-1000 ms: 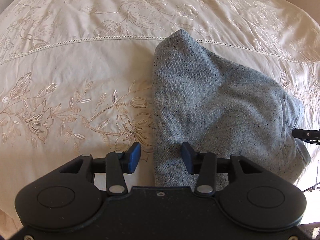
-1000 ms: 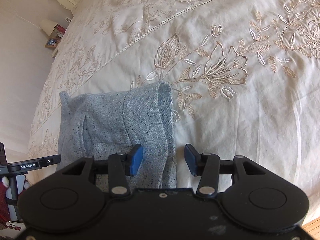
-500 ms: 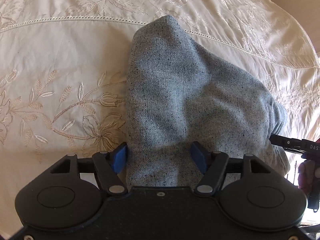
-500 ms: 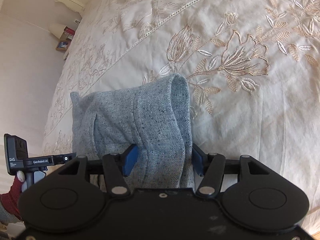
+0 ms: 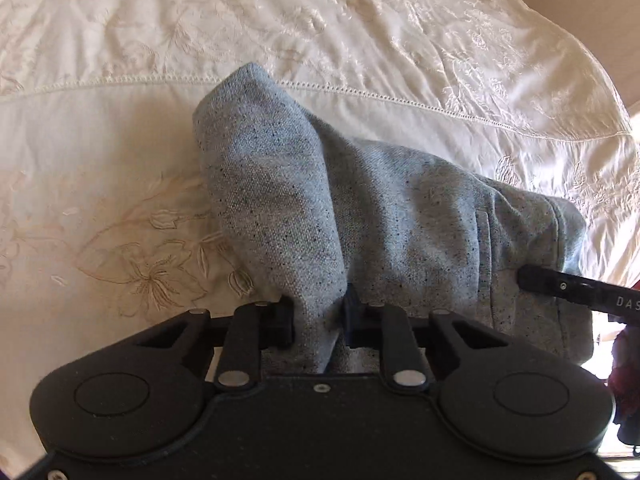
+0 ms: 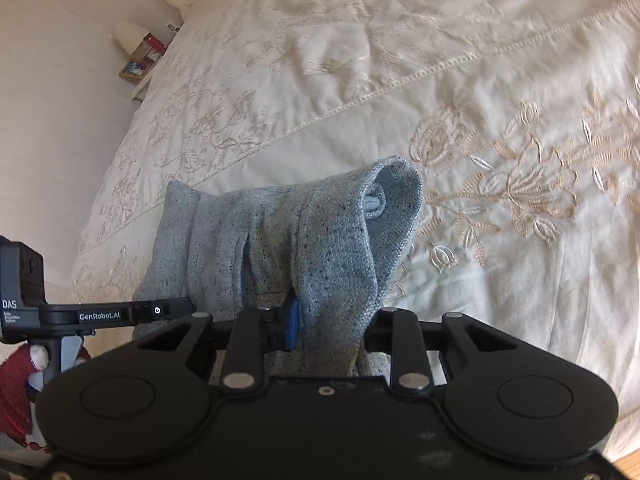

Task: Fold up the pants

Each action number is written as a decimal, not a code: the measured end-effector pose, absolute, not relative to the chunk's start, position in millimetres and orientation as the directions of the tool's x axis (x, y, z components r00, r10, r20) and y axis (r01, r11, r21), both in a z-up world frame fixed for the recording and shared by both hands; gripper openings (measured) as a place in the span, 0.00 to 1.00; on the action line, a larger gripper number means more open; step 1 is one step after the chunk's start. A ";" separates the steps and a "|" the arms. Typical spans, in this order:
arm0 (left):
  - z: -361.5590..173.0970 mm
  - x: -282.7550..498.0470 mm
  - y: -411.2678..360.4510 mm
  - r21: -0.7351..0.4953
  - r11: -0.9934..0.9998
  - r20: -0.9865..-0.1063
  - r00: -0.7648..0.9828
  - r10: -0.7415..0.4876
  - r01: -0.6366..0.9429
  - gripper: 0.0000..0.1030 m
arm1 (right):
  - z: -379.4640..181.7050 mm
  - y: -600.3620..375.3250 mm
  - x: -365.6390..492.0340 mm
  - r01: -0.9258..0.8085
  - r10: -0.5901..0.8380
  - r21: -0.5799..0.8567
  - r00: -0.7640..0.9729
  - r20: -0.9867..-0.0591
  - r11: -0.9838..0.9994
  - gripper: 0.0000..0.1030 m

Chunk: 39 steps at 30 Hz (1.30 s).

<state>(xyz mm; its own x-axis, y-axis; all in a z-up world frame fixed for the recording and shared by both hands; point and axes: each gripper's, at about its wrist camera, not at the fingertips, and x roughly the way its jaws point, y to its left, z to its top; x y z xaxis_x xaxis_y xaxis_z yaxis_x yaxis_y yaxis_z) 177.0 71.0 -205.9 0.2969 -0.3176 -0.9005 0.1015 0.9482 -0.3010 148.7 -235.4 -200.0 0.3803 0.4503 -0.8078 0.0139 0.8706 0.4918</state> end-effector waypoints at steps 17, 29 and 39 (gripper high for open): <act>-100.2 316.5 160.7 -0.174 0.985 -0.812 0.565 -0.149 0.010 0.24 | -98.1 -136.2 338.9 -0.263 0.473 0.393 0.499 -0.726 0.881 0.29; -163.5 350.2 197.0 0.085 0.987 -0.869 0.474 0.140 -0.135 0.32 | -151.1 -120.7 397.8 -0.072 0.187 0.177 0.553 -0.812 0.982 0.43; -150.4 342.5 147.5 0.061 0.994 -0.874 0.477 0.097 -0.089 0.38 | -132.9 -56.1 354.4 -0.233 0.215 0.104 0.521 -0.826 0.967 0.41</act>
